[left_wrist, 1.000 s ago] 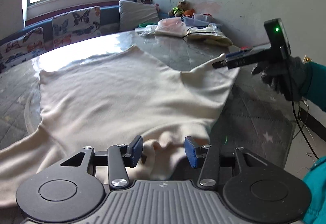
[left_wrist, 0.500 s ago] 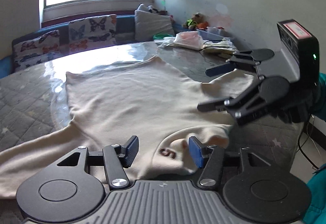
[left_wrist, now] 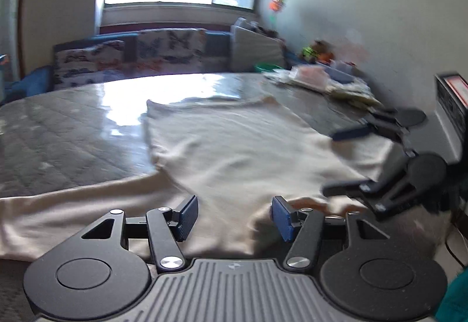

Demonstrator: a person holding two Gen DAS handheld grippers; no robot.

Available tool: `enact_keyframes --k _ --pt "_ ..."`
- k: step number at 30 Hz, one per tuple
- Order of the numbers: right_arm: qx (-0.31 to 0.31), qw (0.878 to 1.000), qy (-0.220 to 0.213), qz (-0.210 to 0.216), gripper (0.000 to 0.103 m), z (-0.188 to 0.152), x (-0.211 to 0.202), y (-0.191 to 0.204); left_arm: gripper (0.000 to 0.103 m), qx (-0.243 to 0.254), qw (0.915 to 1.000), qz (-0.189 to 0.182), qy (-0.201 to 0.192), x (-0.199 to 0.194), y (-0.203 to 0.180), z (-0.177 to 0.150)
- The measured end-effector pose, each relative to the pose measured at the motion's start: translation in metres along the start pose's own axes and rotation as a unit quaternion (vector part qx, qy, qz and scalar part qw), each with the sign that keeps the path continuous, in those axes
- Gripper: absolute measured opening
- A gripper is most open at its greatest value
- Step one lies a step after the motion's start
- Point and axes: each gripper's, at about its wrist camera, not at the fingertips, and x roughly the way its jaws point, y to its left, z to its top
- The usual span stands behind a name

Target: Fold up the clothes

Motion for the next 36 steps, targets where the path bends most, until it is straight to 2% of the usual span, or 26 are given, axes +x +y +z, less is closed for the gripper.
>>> enact_keyframes --k 1,5,8,13,17,22,31,36 --pt "0.009 1.000 0.000 0.008 0.087 -0.001 0.003 0.001 0.060 -0.011 0.9998 0.017 -0.002 -0.001 0.010 0.001" --pt "0.017 1.000 0.003 0.021 0.087 -0.005 0.009 0.005 0.061 -0.043 0.9981 0.044 -0.004 -0.014 0.044 -0.004" --pt "0.018 0.999 0.007 0.028 0.087 -0.006 0.009 0.005 0.062 -0.054 0.9939 0.096 -0.002 -0.022 0.064 -0.008" --pt "0.026 0.999 -0.012 0.018 0.087 0.004 0.006 0.003 0.063 -0.095 0.9787 0.182 0.009 -0.019 0.108 -0.011" --pt "0.035 0.999 -0.020 0.027 0.088 0.015 0.011 0.008 0.063 -0.097 0.9662 0.237 0.027 -0.008 0.126 -0.016" --pt "0.003 0.998 0.009 0.059 0.088 0.006 0.023 0.027 0.064 -0.093 0.9584 0.268 0.026 -0.003 0.134 -0.019" --pt "0.045 0.995 0.011 0.092 0.094 -0.009 0.025 0.019 0.060 -0.038 0.9520 0.303 0.021 0.012 0.147 -0.011" --pt "0.054 0.994 0.015 0.097 0.099 -0.010 0.026 0.017 0.062 -0.035 0.9512 0.306 0.024 0.017 0.157 -0.007"
